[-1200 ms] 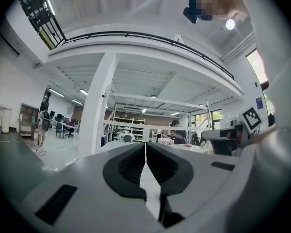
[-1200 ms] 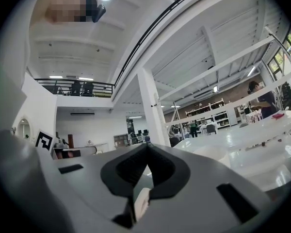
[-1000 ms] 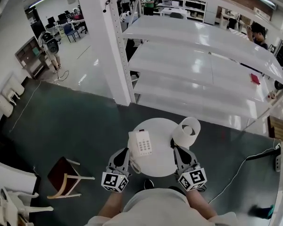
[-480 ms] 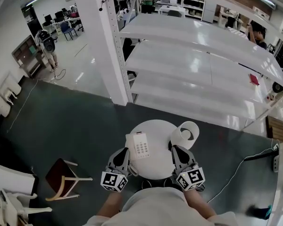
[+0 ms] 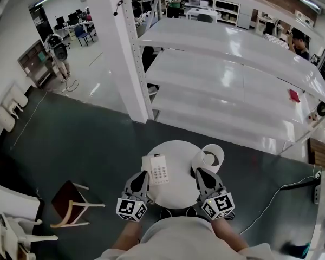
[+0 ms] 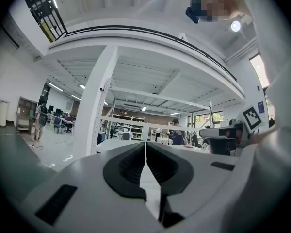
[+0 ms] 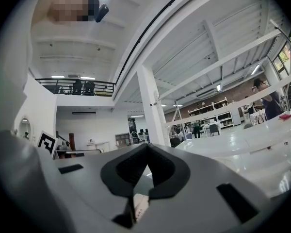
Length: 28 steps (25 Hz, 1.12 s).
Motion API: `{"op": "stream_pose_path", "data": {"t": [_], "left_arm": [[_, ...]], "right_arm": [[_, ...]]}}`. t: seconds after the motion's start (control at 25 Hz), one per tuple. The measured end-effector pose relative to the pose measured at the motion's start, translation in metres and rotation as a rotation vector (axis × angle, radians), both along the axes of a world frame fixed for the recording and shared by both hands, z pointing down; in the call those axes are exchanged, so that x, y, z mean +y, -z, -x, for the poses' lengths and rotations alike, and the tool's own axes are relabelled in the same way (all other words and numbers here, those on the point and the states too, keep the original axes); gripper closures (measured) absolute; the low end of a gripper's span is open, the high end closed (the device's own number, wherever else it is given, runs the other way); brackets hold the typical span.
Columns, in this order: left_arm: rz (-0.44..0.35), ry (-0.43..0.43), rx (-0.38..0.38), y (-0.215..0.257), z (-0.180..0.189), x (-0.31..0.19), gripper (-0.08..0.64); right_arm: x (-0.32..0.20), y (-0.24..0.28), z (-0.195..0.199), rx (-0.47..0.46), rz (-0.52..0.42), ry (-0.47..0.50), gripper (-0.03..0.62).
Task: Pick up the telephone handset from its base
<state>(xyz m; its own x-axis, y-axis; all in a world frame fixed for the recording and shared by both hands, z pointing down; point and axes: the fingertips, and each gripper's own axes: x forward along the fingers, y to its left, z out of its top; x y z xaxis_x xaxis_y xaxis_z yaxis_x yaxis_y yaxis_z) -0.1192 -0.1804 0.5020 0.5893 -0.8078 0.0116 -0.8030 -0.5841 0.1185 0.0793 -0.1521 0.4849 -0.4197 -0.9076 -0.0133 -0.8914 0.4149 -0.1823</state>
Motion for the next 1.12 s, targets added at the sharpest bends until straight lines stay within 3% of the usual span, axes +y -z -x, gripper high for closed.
{"op": "stream_pose_path", "data": {"t": [0.48, 1.0, 1.04, 1.08, 1.12], "left_arm": [[0.012, 0.03, -0.009, -0.004, -0.002, -0.002, 0.537], [0.087, 0.023, -0.048, -0.033, -0.009, -0.003, 0.529], [0.105, 0.023, -0.052, -0.038, -0.01, -0.005, 0.475], [0.128, 0.023, -0.056, -0.044, -0.01, -0.007, 0.368], [0.149, 0.024, -0.062, -0.049, -0.011, -0.008, 0.321]], "right_arm": [[-0.003, -0.001, -0.003, -0.002, 0.002, 0.025, 0.584], [-0.003, -0.008, -0.003, 0.004, 0.028, 0.032, 0.584], [-0.003, -0.009, -0.003, 0.004, 0.033, 0.032, 0.584], [-0.003, -0.01, -0.003, 0.005, 0.038, 0.032, 0.584], [-0.004, -0.012, -0.003, 0.006, 0.042, 0.032, 0.584]]}}
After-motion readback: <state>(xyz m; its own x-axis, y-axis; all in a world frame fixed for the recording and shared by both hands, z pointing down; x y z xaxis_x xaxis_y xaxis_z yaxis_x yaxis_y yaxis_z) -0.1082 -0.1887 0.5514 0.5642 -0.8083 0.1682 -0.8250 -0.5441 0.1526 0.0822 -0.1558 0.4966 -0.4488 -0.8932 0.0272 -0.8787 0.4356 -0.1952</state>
